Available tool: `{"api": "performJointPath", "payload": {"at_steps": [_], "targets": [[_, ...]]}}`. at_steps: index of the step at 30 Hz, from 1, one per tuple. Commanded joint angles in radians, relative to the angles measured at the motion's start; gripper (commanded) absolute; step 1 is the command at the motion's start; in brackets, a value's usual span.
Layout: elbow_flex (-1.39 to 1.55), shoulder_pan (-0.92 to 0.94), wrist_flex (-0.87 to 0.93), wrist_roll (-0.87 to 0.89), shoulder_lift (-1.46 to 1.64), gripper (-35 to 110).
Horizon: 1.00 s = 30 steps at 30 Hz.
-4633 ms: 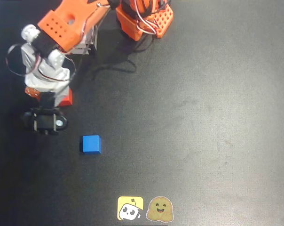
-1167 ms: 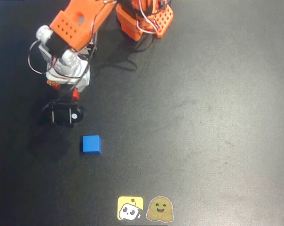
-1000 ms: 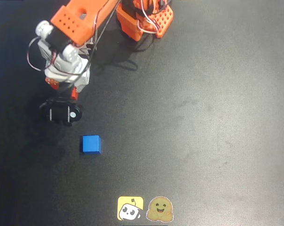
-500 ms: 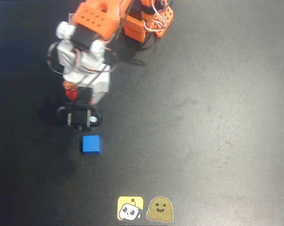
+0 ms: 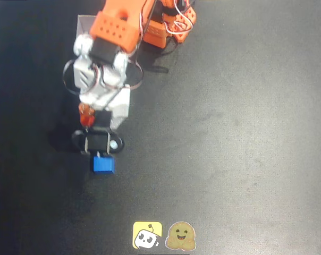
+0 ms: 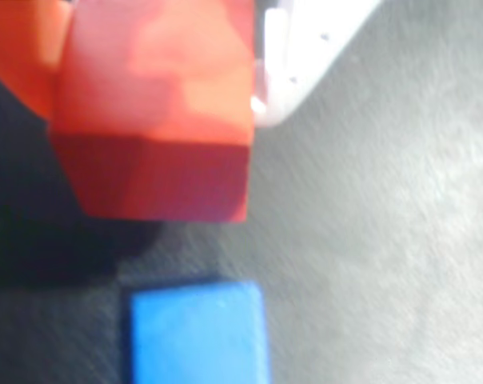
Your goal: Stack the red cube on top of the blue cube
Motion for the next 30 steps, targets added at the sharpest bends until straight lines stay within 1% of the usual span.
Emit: {"api": "performJointPath", "payload": {"at_steps": [1, 8, 16, 30], "targets": [[-0.101, 0.000, -0.015, 0.006, -0.041, 0], [-0.204, -0.009, -0.015, 0.012, -0.153, 0], [-0.290, -0.046, -0.015, 0.063, -0.250, 0], [-0.328, -0.063, -0.044, 0.078, -0.318, 0]]}}
